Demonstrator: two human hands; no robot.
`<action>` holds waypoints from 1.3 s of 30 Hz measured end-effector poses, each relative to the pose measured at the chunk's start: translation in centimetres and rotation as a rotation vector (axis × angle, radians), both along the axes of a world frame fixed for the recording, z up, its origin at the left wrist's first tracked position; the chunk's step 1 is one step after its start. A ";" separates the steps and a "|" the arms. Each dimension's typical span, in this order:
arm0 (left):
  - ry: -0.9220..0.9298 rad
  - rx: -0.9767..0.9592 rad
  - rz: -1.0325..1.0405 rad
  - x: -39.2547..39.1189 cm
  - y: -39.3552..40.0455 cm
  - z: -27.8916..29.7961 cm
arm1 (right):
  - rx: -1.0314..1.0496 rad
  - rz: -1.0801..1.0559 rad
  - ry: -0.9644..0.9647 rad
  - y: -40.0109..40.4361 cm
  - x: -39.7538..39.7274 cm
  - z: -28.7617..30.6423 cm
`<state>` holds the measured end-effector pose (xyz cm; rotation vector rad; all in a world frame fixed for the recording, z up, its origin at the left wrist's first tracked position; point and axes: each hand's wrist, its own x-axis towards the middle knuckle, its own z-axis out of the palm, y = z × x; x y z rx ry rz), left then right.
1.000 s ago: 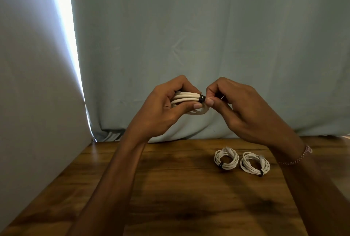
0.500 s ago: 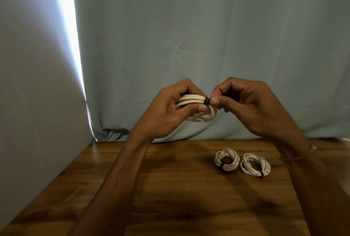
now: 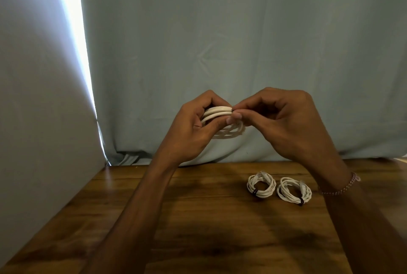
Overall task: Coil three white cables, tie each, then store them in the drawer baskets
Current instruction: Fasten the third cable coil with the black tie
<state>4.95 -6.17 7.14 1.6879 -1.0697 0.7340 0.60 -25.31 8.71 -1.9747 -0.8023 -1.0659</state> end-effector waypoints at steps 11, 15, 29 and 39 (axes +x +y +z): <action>0.020 -0.084 0.032 0.4 -0.6 -0.3 | -0.029 -0.072 -0.103 0.5 0.2 -0.2; 0.016 -0.086 0.090 0.5 -0.7 -0.4 | -0.125 -0.087 -0.186 1.1 0.9 -0.8; 0.240 0.043 -0.022 0.3 0.2 0.3 | -0.305 -0.311 -0.352 1.6 1.6 -1.6; 0.363 -0.152 0.075 0.4 -1.4 -0.3 | -0.447 -0.588 -0.541 2.4 2.3 -2.5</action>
